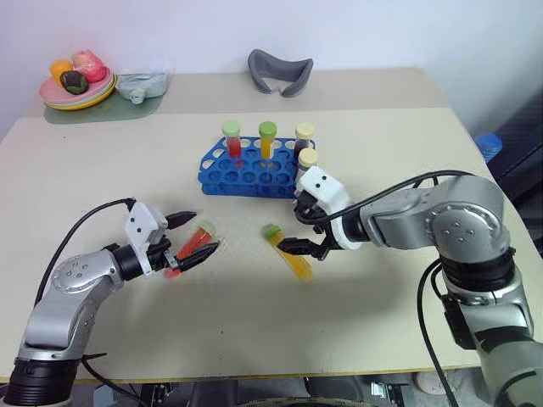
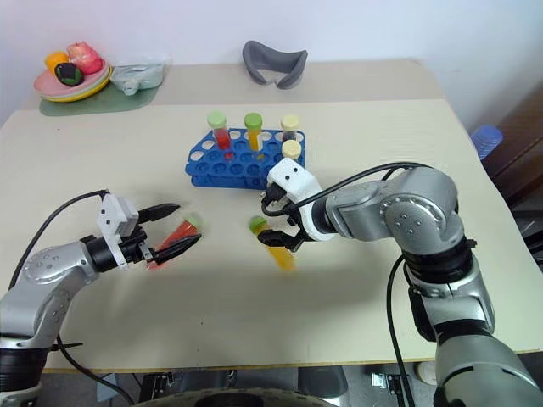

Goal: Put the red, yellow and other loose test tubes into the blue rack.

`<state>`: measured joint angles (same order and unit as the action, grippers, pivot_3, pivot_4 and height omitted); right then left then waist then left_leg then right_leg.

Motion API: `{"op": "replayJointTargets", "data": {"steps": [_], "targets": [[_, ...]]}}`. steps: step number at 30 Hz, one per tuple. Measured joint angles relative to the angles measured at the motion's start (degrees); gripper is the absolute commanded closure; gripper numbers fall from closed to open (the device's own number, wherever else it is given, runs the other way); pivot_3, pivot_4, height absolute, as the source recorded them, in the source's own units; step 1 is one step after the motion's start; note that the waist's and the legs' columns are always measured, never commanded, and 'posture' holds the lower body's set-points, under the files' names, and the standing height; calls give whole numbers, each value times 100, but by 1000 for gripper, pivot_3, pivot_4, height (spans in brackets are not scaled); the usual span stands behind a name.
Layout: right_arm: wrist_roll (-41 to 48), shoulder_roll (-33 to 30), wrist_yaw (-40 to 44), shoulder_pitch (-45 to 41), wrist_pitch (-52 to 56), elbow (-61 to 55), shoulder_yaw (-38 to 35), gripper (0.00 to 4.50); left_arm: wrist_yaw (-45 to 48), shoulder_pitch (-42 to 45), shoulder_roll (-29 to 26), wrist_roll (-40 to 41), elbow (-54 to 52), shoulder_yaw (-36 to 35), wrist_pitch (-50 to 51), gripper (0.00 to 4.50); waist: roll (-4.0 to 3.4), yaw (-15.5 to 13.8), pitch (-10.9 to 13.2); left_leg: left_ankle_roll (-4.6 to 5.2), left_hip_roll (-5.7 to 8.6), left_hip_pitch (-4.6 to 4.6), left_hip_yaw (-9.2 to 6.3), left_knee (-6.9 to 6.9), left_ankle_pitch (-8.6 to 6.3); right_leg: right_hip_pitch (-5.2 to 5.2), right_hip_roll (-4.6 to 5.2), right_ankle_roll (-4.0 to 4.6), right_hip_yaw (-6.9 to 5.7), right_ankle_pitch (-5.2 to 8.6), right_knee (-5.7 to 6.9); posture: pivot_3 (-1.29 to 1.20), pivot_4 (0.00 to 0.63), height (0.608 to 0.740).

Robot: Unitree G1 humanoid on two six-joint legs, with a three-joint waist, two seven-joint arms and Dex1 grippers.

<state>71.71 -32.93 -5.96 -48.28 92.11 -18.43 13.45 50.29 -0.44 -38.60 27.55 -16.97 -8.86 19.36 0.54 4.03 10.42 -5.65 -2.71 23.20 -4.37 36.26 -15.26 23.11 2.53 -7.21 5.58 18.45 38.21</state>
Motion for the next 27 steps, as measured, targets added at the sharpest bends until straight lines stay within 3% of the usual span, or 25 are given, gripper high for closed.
{"op": "replayJointTargets", "data": {"steps": [10,16,21,26,27], "targets": [[2541,94,-3029,-647,-248,1581,1133,58,-54,-348,82,-4,-240,22,-24,0,0,8,0,1,-1,7,-1,2,0,6,-2,0,0,0,2,0,150,740],[3409,92,-4472,-893,-828,2074,1784,58,-65,-387,154,-6,-328,26,-62,0,-1,9,-1,1,-2,8,-2,3,0,9,-4,0,0,0,4,0,150,740],[3905,-29,-5307,-981,-1238,2127,2135,58,-73,-406,181,-7,-343,31,-93,0,0,-5,-2,1,-1,9,-2,7,0,6,-3,0,0,0,3,0,150,740],[4101,-169,-5613,-1050,-1412,2160,2331,58,-76,-342,218,-31,-338,48,-109,0,0,-3,-2,1,-1,9,-2,7,0,7,-3,0,0,0,3,0,150,740],[4108,-169,-5631,-1050,-1439,2165,2338,559,-79,-324,236,-49,-338,65,-114,0,0,-2,-2,1,-1,9,-2,7,0,7,-4,0,-1,0,3,0,150,740]]}}
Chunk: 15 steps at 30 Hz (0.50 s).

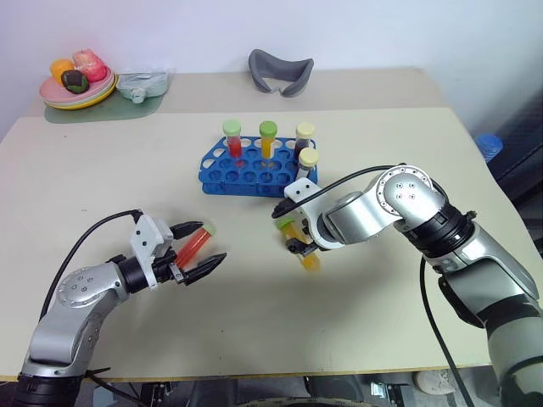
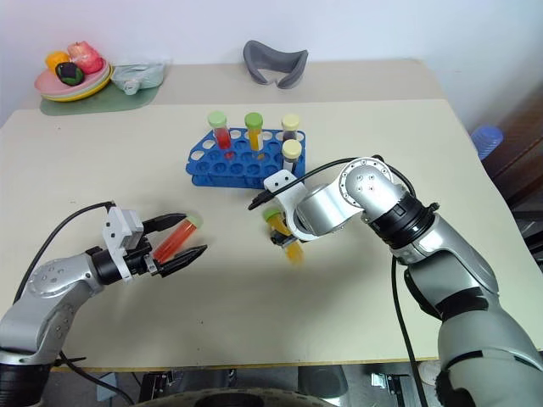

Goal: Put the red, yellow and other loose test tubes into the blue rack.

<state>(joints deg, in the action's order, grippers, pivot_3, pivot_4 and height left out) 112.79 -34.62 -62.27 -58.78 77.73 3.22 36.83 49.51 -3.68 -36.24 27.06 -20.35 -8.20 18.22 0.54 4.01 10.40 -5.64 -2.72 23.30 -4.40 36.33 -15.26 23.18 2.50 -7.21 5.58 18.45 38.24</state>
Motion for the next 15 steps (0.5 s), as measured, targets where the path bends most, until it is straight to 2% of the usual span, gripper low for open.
{"op": "replayJointTargets", "data": {"steps": [2,5,15], "targets": [[3,-7,-31,-4,-52,38,0,1295,-4,2,36,-20,3,34,-2,0,0,0,0,0,0,0,0,0,0,0,0,0,0,0,0,0,150,740],[5,-6,-29,-6,-71,44,0,2777,-6,4,43,-30,4,48,-2,0,0,1,0,0,0,0,-1,0,0,0,-1,0,0,0,0,0,150,740],[5,-12,-24,-20,-80,54,1,2777,-12,9,44,-36,7,49,-2,0,0,1,0,0,-1,0,-1,-1,0,1,-1,0,0,0,0,0,150,740]]}}
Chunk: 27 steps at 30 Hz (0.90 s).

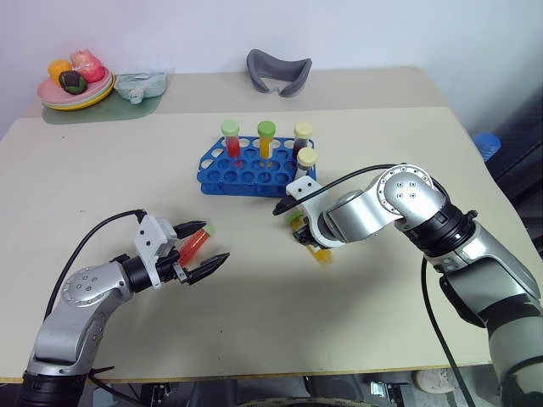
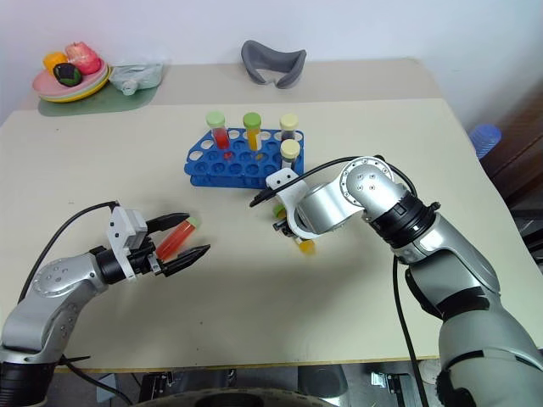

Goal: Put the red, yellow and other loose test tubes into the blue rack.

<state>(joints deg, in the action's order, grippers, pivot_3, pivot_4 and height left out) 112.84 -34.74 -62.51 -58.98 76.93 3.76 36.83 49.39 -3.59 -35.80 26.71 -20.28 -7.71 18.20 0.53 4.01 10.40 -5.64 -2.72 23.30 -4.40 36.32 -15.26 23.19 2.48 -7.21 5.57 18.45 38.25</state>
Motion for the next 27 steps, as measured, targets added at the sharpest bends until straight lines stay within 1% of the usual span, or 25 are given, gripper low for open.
{"op": "replayJointTargets", "data": {"steps": [5,7,8,14,16,18,19,22,24,25,27], "targets": [[0,0,42,-3,0,-5,0,2777,-17,-1,0,-3,0,0,0,0,0,2,0,0,0,0,0,0,0,0,0,0,0,0,0,0,150,740],[-4,0,86,-5,-4,-5,0,3349,-30,0,0,-4,0,0,0,0,0,4,0,0,0,0,0,0,0,1,-1,0,0,0,0,0,150,740],[-4,3,109,-9,-8,-5,0,3541,-37,1,0,-4,0,0,0,0,0,4,0,0,0,0,0,-1,0,1,-1,0,0,0,0,0,150,740],[-39,4,275,-55,14,-20,10,3541,-56,3,0,-5,3,0,-1,0,-2,5,1,0,0,3,0,-3,0,8,-1,0,0,0,0,0,150,740],[-208,8,522,-79,34,-184,-11,3541,-69,4,0,-6,3,0,-2,0,-2,3,1,0,0,6,0,-6,0,11,-2,0,0,0,0,0,150,740],[-569,30,1010,-71,29,-565,-168,3541,-94,4,0,-8,3,0,-8,0,-3,2,2,0,-1,12,-1,-7,0,19,-2,0,0,0,-1,0,150,740],[-952,24,1416,-38,-54,-905,-321,3541,-108,0,-3,-13,4,-6,-15,0,-4,-2,2,0,-1,13,-1,-9,0,20,-2,0,0,0,-2,0,150,740],[-2379,-4,2865,304,-889,-1967,-1032,3541,-151,-57,-29,-18,21,-180,-30,0,-1,-13,1,0,-1,15,-8,-10,0,16,-1,0,-8,0,-10,0,150,740],[-3174,-21,3743,641,-1432,-2335,-1393,3541,-208,-142,-55,-3,58,-409,-32,0,-1,-15,1,0,0,14,-8,-10,0,13,1,0,-8,0,-12,0,150,740],[-3554,-19,4174,846,-1692,-2462,-1502,3541,-229,-177,-55,10,66,-515,-32,0,-1,-15,1,0,-1,14,-8,-9,0,12,0,0,-9,0,-12,0,150,740],[-4478,-3,4999,1166,-2297,-2650,-1472,3541,-313,-230,8,49,109,-684,-33,0,-3,-11,2,0,0,13,-7,-8,0,12,1,0,-8,0,-12,0,150,740]]}}
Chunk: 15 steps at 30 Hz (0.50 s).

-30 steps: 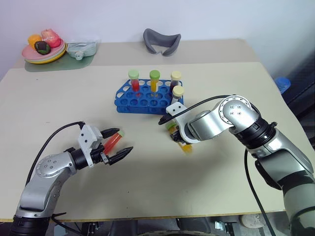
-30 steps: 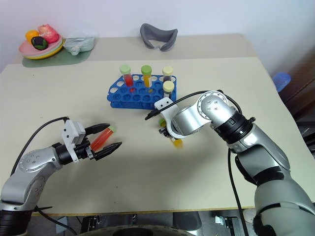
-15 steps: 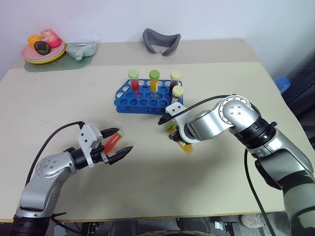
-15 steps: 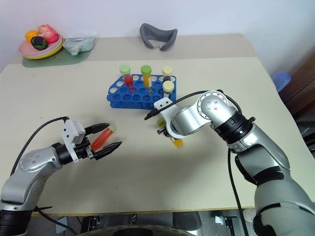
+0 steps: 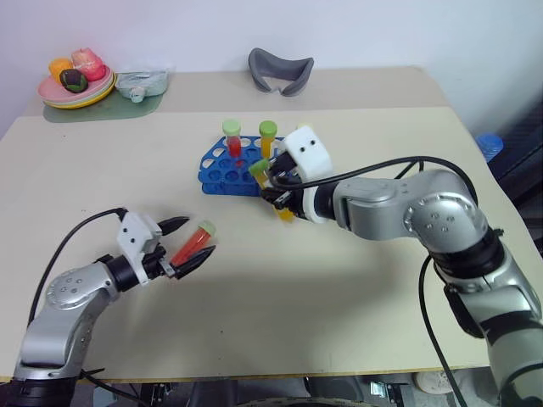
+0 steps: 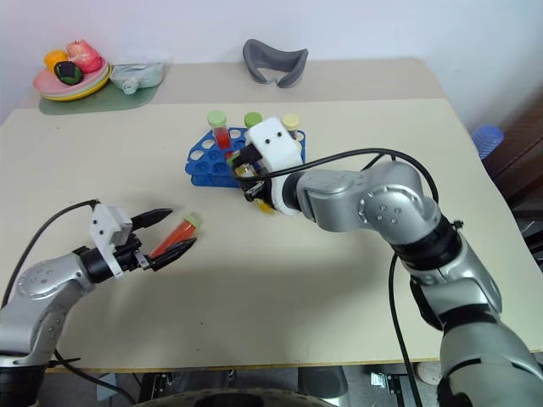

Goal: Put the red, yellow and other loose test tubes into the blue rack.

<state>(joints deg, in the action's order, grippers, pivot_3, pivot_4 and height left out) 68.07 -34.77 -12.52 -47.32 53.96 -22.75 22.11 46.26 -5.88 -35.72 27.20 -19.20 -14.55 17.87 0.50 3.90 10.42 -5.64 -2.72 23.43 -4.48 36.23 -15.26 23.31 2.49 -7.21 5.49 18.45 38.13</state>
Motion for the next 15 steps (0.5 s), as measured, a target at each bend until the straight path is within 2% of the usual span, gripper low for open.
{"op": "replayJointTargets", "data": {"steps": [3,5,8,15], "targets": [[-1489,373,804,209,-1049,54,263,3541,-188,99,261,190,66,-97,47,0,0,18,0,-1,-1,-5,0,1,0,0,-3,0,0,0,7,0,150,740],[-2502,912,1031,272,-1854,447,442,3541,-310,226,413,260,70,-86,74,0,2,26,-1,-3,-3,-8,0,1,2,0,-6,1,1,-1,11,0,150,740],[-3568,1725,1210,461,-2925,1307,429,3541,-412,254,470,263,76,-49,74,0,4,14,-2,-7,-1,-7,1,0,4,-1,-1,0,1,-1,9,0,150,740],[-4992,2640,1647,679,-4463,2940,220,3541,-582,387,579,266,99,-17,73,0,4,13,-2,-12,1,-7,2,0,6,-2,1,0,0,-1,11,0,150,740]]}}
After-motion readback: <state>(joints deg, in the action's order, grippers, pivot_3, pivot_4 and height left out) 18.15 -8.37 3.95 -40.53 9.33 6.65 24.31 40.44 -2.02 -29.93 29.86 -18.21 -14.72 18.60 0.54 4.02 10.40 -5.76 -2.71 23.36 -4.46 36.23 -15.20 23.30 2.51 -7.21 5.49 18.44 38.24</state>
